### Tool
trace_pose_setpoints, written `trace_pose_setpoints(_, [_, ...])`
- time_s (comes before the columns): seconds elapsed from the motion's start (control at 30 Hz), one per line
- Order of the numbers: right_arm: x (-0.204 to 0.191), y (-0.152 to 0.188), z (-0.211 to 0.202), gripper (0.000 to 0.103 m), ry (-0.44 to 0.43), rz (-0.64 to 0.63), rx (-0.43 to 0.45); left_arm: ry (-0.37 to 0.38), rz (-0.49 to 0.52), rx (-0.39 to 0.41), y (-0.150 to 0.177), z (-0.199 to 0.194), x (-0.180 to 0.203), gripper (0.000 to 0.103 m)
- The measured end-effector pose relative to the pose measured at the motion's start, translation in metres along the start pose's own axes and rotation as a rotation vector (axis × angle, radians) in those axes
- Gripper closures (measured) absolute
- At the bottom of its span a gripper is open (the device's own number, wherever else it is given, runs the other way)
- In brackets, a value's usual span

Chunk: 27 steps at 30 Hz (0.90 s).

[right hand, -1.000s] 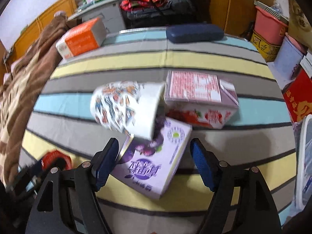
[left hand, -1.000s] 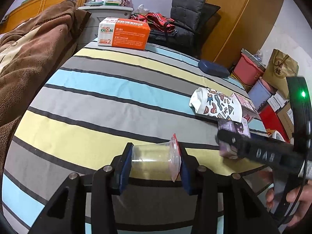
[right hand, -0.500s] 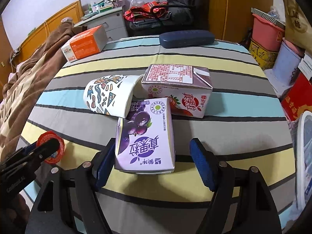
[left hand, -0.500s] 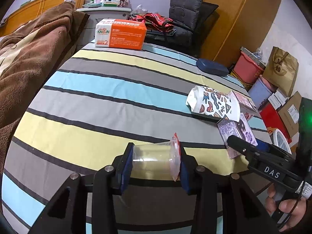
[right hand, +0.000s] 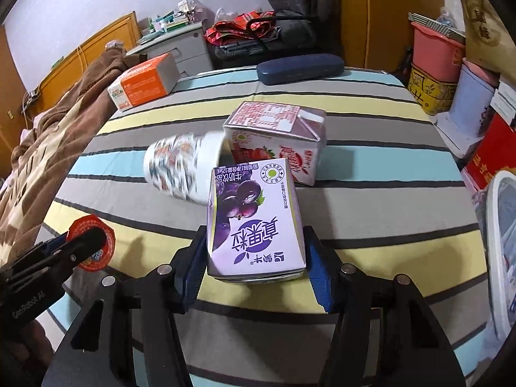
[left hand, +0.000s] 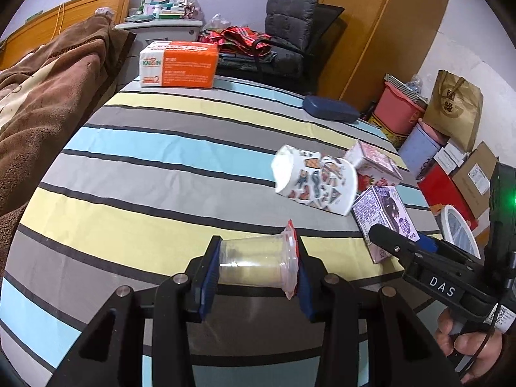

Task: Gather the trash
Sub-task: 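Carry plastic cup and purple carton toward the wastebasket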

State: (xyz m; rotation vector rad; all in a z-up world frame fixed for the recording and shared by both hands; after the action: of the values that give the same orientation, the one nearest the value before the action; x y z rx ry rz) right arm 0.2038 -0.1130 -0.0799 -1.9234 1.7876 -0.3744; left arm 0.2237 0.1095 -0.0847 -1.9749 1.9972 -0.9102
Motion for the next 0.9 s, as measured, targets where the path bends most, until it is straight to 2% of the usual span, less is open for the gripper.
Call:
trace_pose_setpoints(0.5, [0.023,0.010,-0.027,0.046,-0.033,0.045,0.050,0.018,0.079,0.035,0.005,-0.016,0.049,0.060])
trace_pose_setpoints(0.9, [0.059,0.016,-0.058,0.046,-0.014,0.093,0.121,0.058,0.181,0.072,0.009,-0.028,0.115,0.060])
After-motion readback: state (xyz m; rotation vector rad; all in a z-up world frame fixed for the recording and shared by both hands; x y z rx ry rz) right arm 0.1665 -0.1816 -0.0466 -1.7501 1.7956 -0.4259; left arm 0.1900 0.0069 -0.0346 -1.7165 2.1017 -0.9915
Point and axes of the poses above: each gripper's, at about its wrist camera, not at the fingertips, and z roughly the way its jaws point, x to its right, y to its underside, the point moved 4 cm from there along z, roughly the way its jaws point, and after that the axes turned 6 degrees about -x, right-handed, at the moved point
